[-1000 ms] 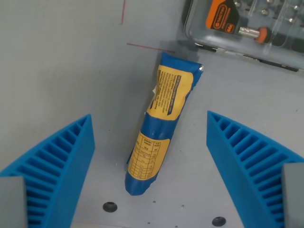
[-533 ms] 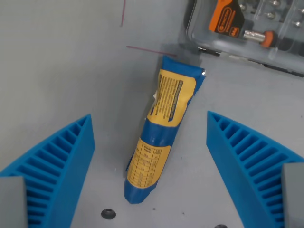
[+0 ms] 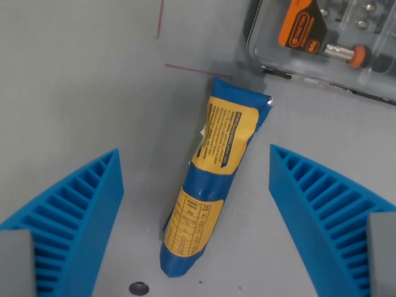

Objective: Pick up the blue bag

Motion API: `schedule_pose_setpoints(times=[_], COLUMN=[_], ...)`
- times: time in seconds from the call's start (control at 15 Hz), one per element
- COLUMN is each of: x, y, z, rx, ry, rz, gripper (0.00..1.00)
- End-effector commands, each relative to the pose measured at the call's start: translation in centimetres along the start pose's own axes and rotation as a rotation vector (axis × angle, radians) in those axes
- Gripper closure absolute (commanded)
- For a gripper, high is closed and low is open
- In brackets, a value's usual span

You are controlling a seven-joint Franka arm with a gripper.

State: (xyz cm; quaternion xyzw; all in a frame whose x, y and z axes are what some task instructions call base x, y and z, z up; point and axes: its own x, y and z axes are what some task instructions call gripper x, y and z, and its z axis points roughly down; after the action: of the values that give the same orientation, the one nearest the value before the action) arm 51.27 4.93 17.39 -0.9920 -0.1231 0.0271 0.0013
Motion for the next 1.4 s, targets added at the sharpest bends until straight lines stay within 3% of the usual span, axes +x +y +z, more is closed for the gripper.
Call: schedule_pose_setpoints(times=[0.07, 1.4], x=[0.0, 0.4], y=[-0.1, -0.1], z=[0.6, 3.9], rx=[-0.002, -0.002], ry=[0.063, 0.063], rz=[-0.025, -0.025], gripper=[0.00, 0.00])
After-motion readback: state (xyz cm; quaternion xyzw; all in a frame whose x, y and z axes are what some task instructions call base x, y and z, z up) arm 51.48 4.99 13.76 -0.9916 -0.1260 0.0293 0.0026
